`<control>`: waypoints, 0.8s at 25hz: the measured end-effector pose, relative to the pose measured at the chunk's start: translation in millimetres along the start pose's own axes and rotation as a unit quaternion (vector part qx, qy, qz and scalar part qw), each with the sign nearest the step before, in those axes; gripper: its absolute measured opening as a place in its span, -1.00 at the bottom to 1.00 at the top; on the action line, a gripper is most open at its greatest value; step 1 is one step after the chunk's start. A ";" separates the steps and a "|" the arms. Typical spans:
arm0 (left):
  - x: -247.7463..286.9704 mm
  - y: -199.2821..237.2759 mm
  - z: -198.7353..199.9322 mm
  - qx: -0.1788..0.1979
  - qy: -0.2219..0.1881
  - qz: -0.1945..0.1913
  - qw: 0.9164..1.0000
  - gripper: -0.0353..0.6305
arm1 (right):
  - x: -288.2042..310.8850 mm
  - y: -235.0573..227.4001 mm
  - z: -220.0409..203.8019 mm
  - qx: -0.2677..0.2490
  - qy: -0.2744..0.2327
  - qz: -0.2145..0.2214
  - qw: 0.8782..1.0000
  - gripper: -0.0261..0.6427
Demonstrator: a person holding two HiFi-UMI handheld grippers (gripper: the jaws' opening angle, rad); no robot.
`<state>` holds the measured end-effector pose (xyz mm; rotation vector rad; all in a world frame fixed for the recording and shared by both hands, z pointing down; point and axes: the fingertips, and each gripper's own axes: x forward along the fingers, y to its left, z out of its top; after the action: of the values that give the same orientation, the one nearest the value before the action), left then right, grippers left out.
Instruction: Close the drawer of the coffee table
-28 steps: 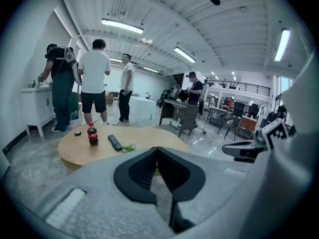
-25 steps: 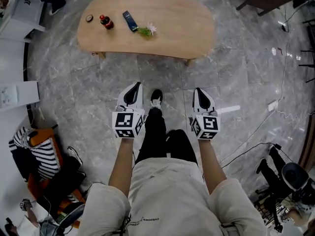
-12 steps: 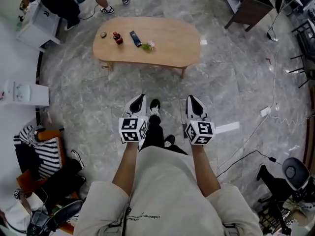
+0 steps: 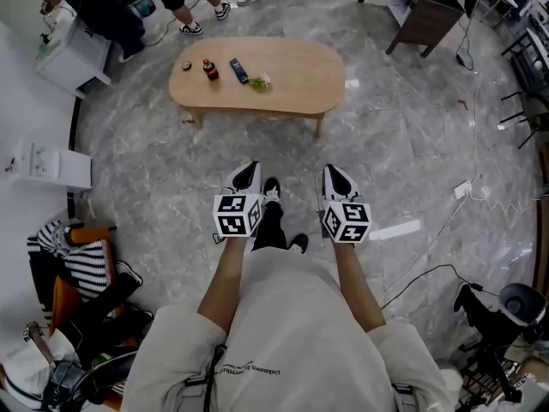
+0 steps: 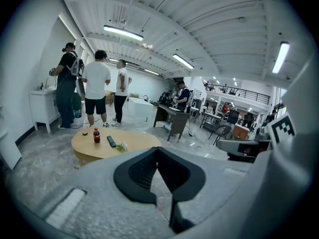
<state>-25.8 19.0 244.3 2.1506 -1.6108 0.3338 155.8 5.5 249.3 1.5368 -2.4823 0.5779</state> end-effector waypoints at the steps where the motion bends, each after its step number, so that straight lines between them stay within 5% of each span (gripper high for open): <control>1: -2.0 -2.5 -4.9 -0.002 0.003 0.002 1.000 -0.87 | -1.2 1.1 -4.6 -0.006 0.008 0.005 1.000 -0.87; 20: -23.9 -33.5 -37.8 -0.002 0.017 -0.028 0.999 -0.87 | -32.7 25.7 -51.8 0.007 0.046 0.033 0.998 -0.88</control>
<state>1.5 64.9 260.6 2.1703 -1.5288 0.3488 144.6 63.6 279.4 1.4051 -2.4727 0.6620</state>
